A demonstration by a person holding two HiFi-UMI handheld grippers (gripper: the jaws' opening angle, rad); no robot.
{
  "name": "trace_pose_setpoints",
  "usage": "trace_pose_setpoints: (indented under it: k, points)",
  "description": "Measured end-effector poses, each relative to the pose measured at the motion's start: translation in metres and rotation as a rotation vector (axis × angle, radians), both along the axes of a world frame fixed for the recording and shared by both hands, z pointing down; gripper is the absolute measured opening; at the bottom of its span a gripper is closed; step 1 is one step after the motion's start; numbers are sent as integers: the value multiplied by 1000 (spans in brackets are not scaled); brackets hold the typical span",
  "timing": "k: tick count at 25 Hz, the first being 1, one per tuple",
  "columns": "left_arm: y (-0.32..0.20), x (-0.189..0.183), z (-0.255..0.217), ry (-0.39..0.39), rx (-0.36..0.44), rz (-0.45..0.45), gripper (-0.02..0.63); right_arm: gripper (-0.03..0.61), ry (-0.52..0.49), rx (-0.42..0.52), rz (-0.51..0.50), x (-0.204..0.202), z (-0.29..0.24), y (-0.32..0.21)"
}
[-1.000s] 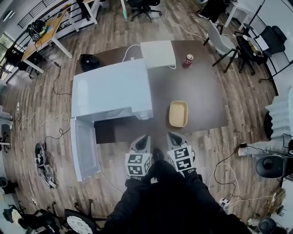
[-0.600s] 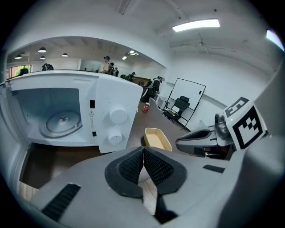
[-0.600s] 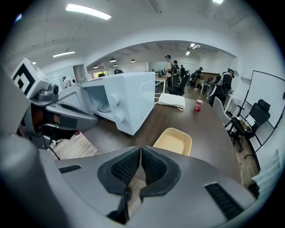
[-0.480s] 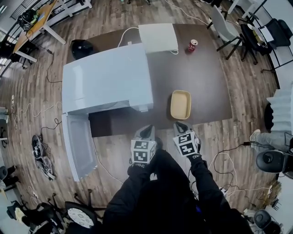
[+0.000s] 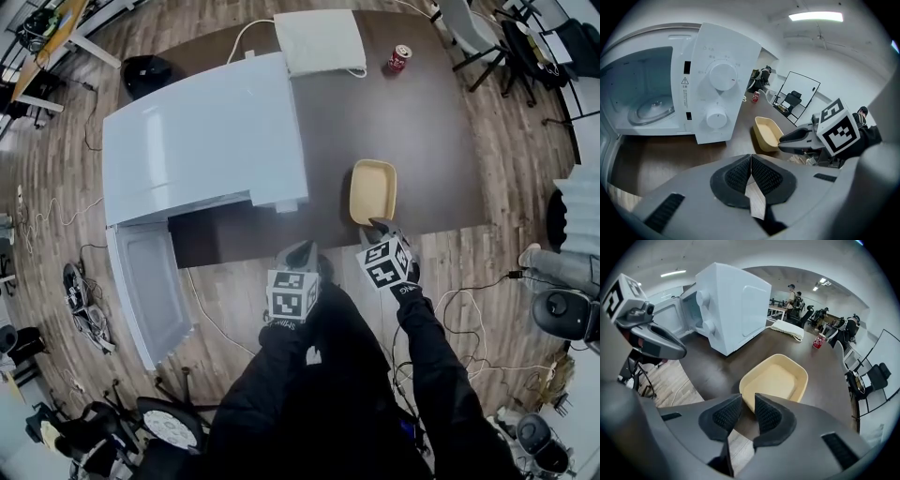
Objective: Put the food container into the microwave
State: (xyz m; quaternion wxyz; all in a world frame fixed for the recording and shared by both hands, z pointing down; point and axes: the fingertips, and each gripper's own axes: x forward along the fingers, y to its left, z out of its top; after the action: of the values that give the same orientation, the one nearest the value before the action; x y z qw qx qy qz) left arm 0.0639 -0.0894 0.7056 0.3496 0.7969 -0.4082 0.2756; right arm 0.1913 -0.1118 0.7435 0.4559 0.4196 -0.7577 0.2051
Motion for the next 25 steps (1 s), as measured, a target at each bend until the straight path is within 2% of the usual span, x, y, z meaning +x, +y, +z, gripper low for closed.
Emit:
trace_pose_setpoints:
  k: [6,9,13,25]
  points:
    - [-2,-8,8,-18,-21,-10,34,115,88,-69,-132,-1,21,4]
    - [-2,-9,9,-21,-25,-17,34,112,163,-65,-199,0,28,5]
    - [-2,-16,11,-21,-29,-29,34,46,243,-44,-266,-1,29,0]
    - [10,-20,2,-15,-14,-61,34,34,253,14,-280,-7,1,11]
